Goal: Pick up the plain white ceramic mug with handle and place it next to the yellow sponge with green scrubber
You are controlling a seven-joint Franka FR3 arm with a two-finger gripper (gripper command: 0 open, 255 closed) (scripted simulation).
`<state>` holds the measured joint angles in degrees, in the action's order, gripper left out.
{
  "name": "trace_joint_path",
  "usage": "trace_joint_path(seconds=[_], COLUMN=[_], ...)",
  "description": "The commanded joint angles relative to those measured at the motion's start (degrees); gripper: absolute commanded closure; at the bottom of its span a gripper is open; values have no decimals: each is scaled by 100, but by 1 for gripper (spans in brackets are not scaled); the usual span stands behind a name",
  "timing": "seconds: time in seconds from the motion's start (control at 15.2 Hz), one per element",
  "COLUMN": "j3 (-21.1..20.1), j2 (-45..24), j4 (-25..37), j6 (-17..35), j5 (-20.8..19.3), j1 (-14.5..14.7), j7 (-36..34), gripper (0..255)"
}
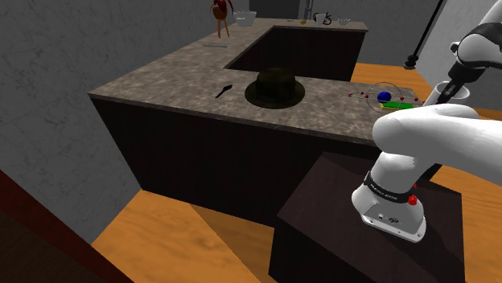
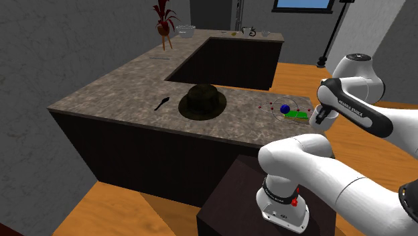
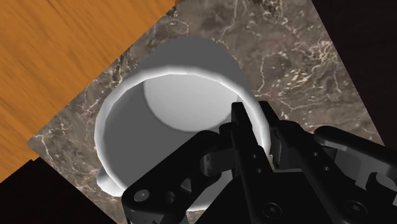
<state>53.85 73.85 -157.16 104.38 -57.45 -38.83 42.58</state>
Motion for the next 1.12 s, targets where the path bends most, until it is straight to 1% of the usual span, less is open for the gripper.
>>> trace_joint_path(seconds=[0.0, 0.79, 1.06], j3=[153, 1176, 1176], j2=[3, -217, -216], j4=[-106, -572, -572], j6=[113, 846, 844], j5=[-150, -1128, -1129], j1=[-52, -158, -157], j7=[-8, -199, -199], gripper=[255, 255, 255])
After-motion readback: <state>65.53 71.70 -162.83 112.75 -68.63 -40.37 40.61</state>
